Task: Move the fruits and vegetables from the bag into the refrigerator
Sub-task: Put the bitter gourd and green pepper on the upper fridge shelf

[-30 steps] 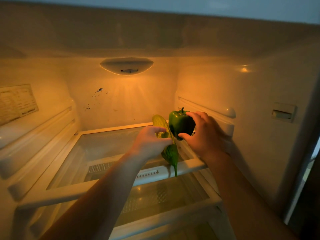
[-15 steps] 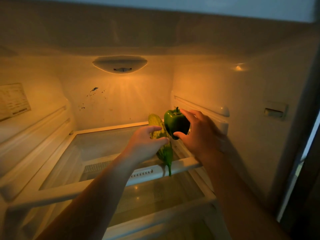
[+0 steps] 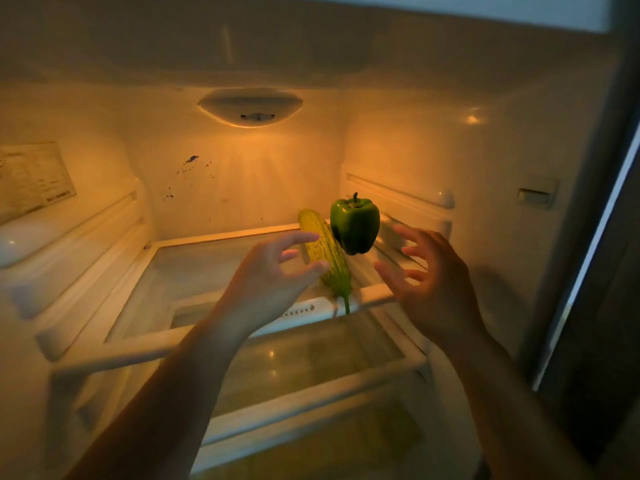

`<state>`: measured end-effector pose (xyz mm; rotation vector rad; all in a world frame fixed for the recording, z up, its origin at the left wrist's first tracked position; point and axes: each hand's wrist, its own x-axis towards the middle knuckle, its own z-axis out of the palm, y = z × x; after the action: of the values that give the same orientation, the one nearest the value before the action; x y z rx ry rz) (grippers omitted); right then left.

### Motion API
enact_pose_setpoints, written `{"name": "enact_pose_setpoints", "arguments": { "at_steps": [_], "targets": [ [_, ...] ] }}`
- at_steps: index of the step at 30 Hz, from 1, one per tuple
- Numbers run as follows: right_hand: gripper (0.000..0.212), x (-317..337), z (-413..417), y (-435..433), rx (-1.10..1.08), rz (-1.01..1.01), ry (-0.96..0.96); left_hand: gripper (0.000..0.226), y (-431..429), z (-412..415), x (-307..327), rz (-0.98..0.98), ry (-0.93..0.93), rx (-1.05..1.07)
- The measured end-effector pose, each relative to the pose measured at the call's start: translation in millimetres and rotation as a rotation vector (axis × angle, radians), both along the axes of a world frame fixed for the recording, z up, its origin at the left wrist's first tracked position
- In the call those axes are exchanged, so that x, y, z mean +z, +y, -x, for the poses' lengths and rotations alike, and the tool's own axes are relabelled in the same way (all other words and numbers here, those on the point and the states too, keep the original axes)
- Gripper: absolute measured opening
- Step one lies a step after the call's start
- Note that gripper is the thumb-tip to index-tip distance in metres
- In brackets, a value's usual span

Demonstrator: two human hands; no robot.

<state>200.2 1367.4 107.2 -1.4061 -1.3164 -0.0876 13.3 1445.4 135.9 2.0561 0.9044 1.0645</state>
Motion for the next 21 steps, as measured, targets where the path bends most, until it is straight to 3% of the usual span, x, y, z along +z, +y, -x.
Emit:
{"name": "enact_pose_setpoints", "arguments": {
  "at_steps": [6, 9, 21],
  "targets": [
    [0.045, -21, 27, -55, 0.126, 0.04, 0.15, 0.032, -46, 29, -20, 0.045, -0.116, -0.115],
    [0.049, -34, 40, -75, 0.122, 0.074, 0.136, 0.031, -67, 41, -34, 0.081, -0.149, -0.123],
    [0.045, -57, 72, -165, 0.372, 0.19, 0.18, 0.033, -208, 86, -70, 0.12, -0.094, 0.12]
  ]
}}
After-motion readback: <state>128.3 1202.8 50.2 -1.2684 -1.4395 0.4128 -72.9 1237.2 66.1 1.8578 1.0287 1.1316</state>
